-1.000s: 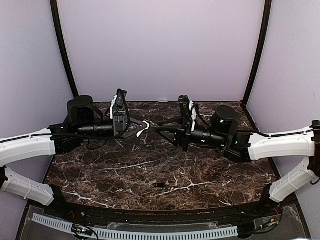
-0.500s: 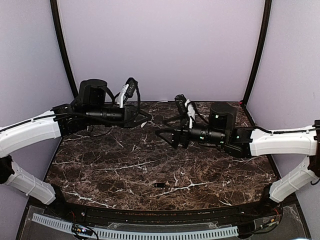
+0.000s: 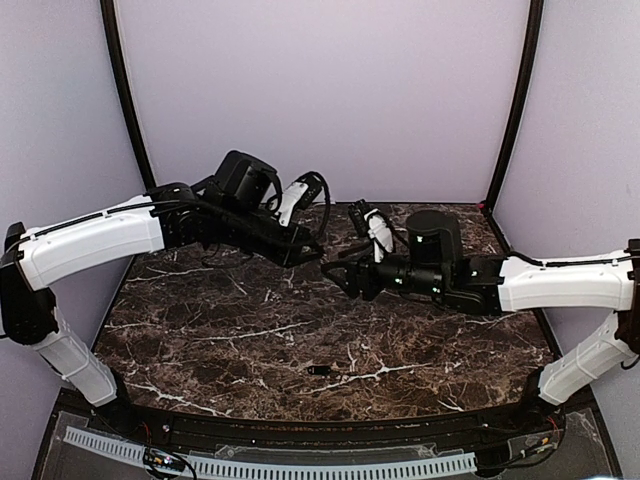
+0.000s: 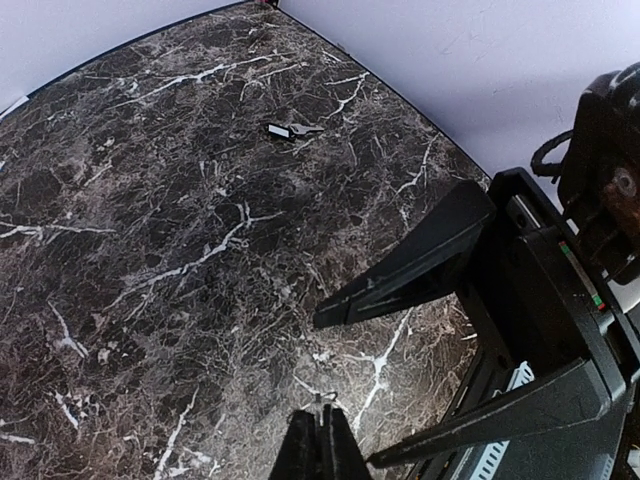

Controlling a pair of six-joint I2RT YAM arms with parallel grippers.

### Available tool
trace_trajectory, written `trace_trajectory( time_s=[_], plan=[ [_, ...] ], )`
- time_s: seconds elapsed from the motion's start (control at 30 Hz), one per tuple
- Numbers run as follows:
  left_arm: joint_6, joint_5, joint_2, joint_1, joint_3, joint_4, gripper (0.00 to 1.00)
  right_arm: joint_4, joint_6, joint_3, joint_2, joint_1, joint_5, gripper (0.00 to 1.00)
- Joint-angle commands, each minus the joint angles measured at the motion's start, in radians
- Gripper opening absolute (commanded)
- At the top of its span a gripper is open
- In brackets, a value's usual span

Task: Remove the keys from the keyring

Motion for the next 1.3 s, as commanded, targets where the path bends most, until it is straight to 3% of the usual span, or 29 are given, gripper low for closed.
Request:
trace_trajectory(
  time_s=[0.0,0.27,0.47,0.63,0.7,1.27],
  plan=[
    [0.038,-0.027,-0.01,-0.008,0.059,-0.054,0.0,-0.032,-0.028,0.08,0.027,0.014,0.091,0.55],
    [0.03,-0.019,-0.011,-0.01,0.065,-0.058,0.0,-0.047,-0.099,0.135,0.084,0.044,0.091,0.44],
    [0.027,-0.019,-0.012,-0.015,0.063,-0.058,0.0,-0.038,-0.126,0.156,0.105,0.053,0.128,0.21],
    [0.026,-0.021,-0.012,-0.019,0.063,-0.061,0.0,-0.033,-0.136,0.156,0.11,0.058,0.156,0.11],
    [0.028,-0.024,-0.012,-0.019,0.063,-0.061,0.0,-0.026,-0.145,0.15,0.106,0.059,0.154,0.0],
    [0.021,-0.068,-0.038,-0.019,0.051,-0.065,0.0,0.125,-0.223,0.014,0.048,0.058,0.067,0.0]
  ],
)
